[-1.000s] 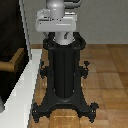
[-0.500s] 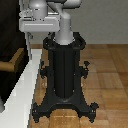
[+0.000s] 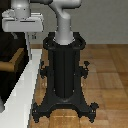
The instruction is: Open the door by pressing down and pulling on the handle.
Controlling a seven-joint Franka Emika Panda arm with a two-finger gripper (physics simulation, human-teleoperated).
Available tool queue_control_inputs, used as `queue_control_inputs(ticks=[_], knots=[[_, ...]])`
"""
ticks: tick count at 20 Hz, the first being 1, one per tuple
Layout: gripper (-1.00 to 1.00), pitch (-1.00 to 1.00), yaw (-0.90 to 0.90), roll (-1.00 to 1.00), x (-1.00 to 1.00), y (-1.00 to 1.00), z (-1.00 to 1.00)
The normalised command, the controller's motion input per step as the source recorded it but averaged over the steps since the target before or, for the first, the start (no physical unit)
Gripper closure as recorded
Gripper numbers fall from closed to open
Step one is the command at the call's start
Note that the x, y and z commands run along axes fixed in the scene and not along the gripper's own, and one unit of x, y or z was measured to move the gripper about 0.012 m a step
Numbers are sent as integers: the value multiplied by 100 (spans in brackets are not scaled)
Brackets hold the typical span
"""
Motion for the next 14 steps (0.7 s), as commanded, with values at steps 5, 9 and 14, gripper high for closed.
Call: queue_control_inputs(ticks=[5,9,14], knots=[[-100,0,0,0,0,-60,0],[-100,0,0,0,50,0,0],[-100,0,-6,0,0,0,0]])
